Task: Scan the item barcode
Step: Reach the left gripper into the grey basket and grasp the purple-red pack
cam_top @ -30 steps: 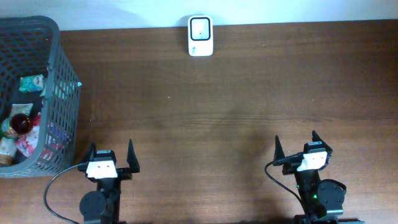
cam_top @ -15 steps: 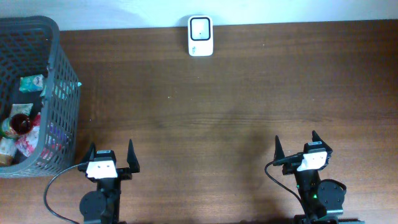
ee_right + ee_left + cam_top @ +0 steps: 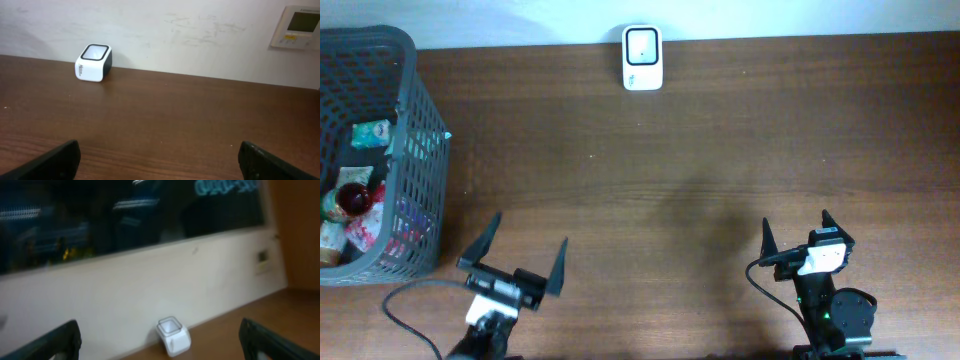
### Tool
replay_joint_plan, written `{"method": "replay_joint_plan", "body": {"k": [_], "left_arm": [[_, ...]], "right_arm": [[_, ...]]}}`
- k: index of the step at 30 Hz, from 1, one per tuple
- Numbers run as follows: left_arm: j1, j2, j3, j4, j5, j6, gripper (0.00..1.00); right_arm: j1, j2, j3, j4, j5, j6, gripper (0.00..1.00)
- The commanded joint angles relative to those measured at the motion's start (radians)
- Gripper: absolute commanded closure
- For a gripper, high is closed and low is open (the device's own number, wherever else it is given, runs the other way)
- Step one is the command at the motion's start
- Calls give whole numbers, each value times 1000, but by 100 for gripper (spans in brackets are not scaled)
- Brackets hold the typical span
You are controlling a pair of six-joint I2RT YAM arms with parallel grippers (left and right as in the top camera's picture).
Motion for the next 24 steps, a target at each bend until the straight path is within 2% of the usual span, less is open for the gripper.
{"method": "replay_joint_plan", "body": {"k": [1,3,5,9,10,12,14,16,17,19,21,24], "left_arm": [[-3,-5,37,136,105,-29,1],[-3,9,133,60,96,-30,1],[-3,63,260,-57,24,-21,1],[-3,246,522,-280,-27,134,1],[-3,330,602,-306,25,147,1],[-3,417,653,-286,143,147,1],[-1,461,657,-217,47,142,1],[-1,524,710,-229,-132,71,1],[-1,563,753,-253,-180,72,1],[-1,665,881,-348,-261,84,1],[0,824,1089,-527,-268,150,1],[33,1100,1453,-828,-345,154,1]], "right_arm": [[-6,-7,-9,0,2,4,1],[-6,-7,-9,0,2,4,1],[-6,-7,-9,0,2,4,1],[-6,-7,-9,0,2,4,1],[-6,-7,-9,0,2,4,1],[-6,-6,-9,0,2,4,1],[-6,-7,-9,0,2,4,1],[-6,-7,-9,0,2,4,1],[-6,-7,-9,0,2,4,1],[-6,-7,-9,0,2,4,1],[-6,-7,-9,0,2,4,1],[-6,-7,-9,0,2,4,1]]}}
